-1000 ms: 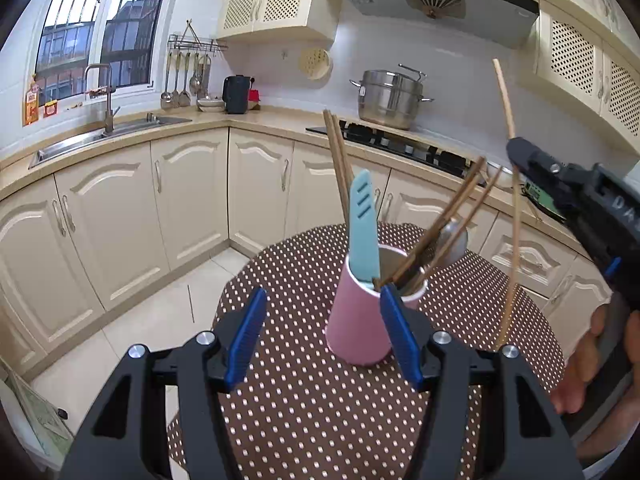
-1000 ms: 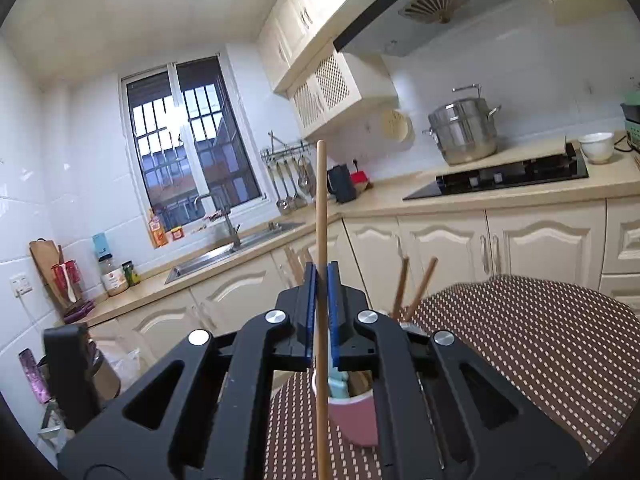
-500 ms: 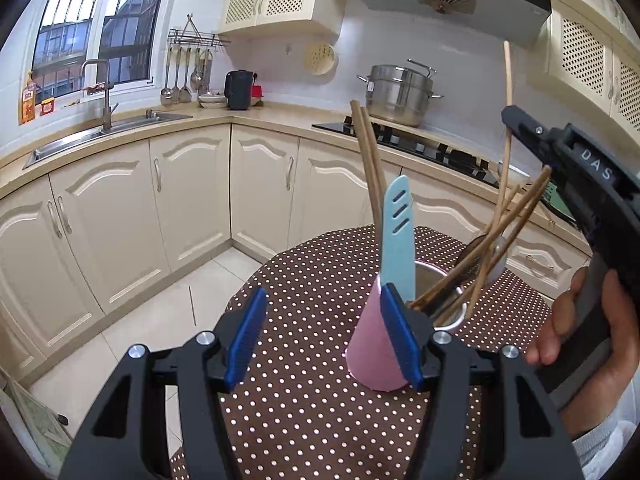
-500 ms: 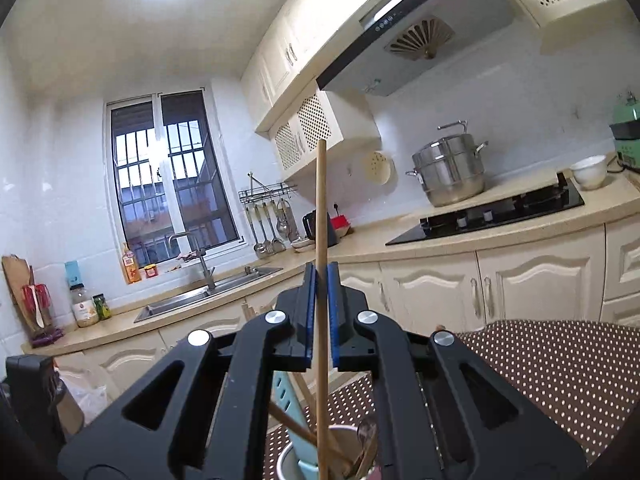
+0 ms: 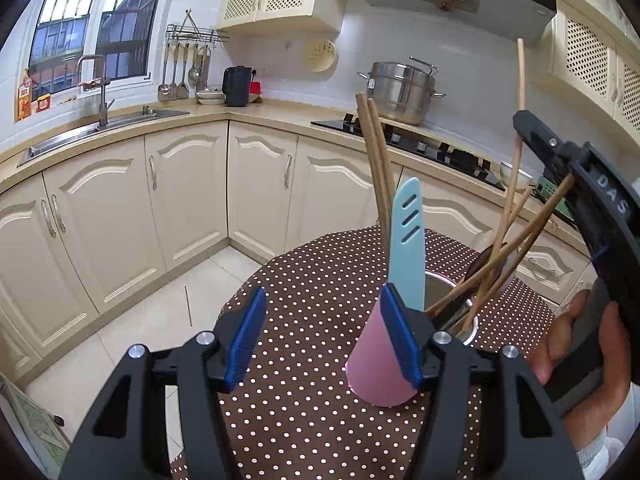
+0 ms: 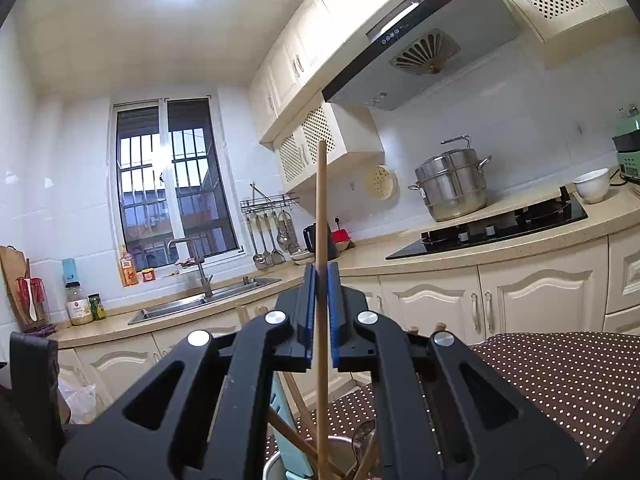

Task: Organize utensils
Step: 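Lift the chopstick with the right tool and lower it into the pink cup, then open the right tool to release the chopstick and pull both tools back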

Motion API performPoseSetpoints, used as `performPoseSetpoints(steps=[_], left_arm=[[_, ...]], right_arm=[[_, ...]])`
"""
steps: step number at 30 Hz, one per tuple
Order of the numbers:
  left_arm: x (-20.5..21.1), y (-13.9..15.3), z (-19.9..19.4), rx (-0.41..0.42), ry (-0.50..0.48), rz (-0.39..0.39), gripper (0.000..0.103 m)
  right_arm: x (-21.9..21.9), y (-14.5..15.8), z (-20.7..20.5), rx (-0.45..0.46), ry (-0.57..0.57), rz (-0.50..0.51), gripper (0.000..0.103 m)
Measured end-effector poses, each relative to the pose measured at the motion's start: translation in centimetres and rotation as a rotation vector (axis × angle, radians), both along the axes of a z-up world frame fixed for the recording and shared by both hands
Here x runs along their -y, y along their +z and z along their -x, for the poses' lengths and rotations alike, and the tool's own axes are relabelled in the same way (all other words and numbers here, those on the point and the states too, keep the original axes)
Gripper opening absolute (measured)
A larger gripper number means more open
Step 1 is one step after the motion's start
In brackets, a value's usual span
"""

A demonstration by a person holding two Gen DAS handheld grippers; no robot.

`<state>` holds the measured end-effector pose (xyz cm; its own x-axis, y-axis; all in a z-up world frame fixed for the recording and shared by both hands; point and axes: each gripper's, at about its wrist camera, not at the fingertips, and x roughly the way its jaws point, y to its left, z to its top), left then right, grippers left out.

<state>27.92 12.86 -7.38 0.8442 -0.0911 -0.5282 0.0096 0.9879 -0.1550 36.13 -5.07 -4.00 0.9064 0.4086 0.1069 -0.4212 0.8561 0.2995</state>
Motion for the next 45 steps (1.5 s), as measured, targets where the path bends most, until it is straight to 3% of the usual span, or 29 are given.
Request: performPoseSetpoints(steps=[11,32,34,38,45], left_arm=[[0.3,0.4,0.1,-0.003,-0.008,0.004,0.058],[2.1,2.4,2.7,0.023,-0.023,-0.006,0.064],[2.2,2.5,2.8,0.024,-0.023,-0.007,0.064],[2.4,2.8,3.2,0.028,-0.022,-0.01,0.064],[2.7,3.5,3.8,0.037,-0.019,-0.008,0.064]], right_arm=[[0.3,-0.7,1.9,0.019,0.007,0.049,0.006],[0.7,0.0,2.8,-0.121,0.072,0.139,0.009],[0.7,0.1,2.8,-0.128,0.077,0.144,0.013],[1.0,0.8,3.2,-0.12,0.072,0.14,0.05],[1.5,1.2,3.5,-0.154,0.056,0.146,0.052]])
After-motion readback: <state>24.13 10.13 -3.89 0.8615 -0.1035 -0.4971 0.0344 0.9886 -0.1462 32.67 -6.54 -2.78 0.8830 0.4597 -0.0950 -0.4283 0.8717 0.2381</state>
